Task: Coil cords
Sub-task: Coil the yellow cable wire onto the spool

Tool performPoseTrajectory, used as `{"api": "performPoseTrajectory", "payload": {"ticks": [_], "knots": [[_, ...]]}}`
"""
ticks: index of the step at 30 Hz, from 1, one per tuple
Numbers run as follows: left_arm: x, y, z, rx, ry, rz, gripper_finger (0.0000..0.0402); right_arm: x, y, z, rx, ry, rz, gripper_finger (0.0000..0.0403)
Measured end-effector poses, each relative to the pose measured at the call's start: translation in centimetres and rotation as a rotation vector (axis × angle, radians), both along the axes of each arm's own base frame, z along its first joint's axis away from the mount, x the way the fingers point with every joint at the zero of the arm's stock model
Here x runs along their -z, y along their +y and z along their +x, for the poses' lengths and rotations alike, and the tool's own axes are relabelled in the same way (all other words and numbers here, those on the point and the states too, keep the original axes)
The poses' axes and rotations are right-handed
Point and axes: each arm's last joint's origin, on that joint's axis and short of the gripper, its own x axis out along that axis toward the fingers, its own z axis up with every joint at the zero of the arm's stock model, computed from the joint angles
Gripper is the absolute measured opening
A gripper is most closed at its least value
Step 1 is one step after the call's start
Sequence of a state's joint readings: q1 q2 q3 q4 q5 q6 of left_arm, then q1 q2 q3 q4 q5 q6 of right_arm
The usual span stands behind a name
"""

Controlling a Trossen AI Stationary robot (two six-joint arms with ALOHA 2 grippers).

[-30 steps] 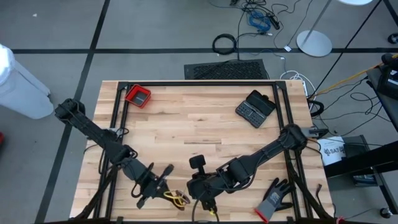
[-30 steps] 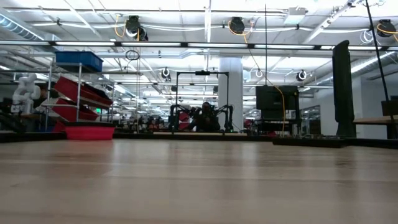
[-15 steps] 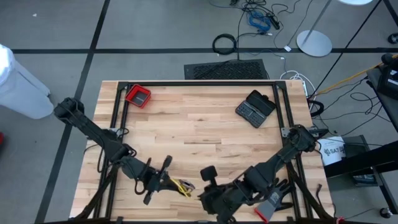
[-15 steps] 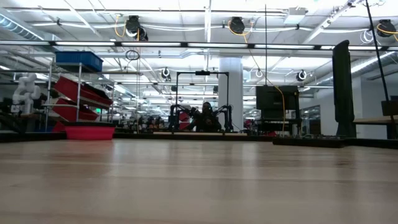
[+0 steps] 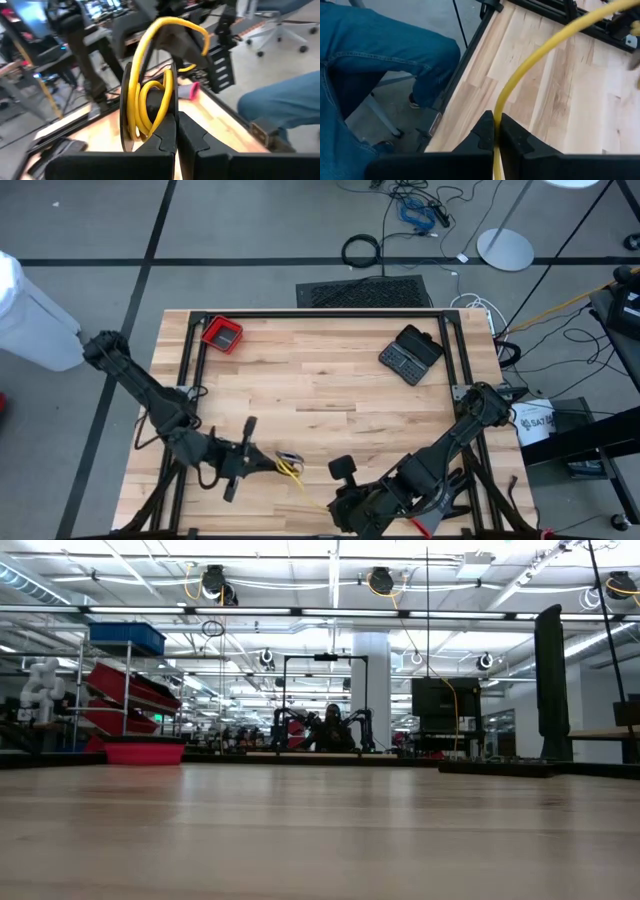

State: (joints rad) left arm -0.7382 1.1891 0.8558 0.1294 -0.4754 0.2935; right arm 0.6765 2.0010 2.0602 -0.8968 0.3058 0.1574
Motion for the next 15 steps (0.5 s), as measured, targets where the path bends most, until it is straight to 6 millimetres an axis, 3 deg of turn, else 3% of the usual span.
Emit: {"api": "performPoseTrajectory", "payload": {"ticks": [15], "knots": [[-2.3,-0.4,-3.7,-0.036,-0.091,-0.018,0.0000,0.8,-0.7,-0.8,0.106,0.124,-0.007,0.0000]]}}
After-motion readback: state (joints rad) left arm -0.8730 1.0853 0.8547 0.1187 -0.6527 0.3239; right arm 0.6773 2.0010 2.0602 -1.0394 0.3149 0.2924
